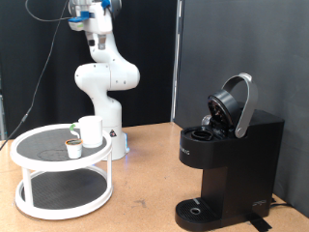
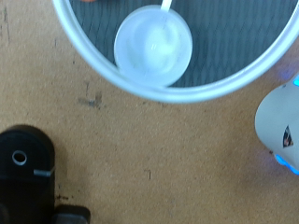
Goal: Make a cup of coffee with the keurig machine
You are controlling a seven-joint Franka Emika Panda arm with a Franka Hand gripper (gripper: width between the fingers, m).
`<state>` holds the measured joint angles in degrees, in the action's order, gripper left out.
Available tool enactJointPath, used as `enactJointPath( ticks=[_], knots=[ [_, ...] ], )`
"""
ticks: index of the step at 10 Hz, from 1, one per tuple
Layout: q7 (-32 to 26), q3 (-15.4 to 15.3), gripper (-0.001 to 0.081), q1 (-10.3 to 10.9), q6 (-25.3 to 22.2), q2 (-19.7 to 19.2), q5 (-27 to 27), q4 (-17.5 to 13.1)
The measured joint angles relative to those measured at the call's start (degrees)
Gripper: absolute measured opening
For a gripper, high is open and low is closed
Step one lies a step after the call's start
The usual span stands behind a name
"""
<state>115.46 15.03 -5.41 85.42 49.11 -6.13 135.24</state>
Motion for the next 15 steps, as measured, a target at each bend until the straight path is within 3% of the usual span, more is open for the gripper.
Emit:
enactJointPath(
  ticks=[5, 12, 15],
  knots=[
    [-1.5, 6.3, 0.0734, -2.4, 1.3, -0.7, -4.8, -1.6],
    [-2.9, 10.0, 0.0734, -2.4, 3.1, -2.9, -6.2, -4.1],
    [-10.4, 11.6, 0.0734, -0.6, 4.1, -2.9, -3.4, -3.8]
  ],
)
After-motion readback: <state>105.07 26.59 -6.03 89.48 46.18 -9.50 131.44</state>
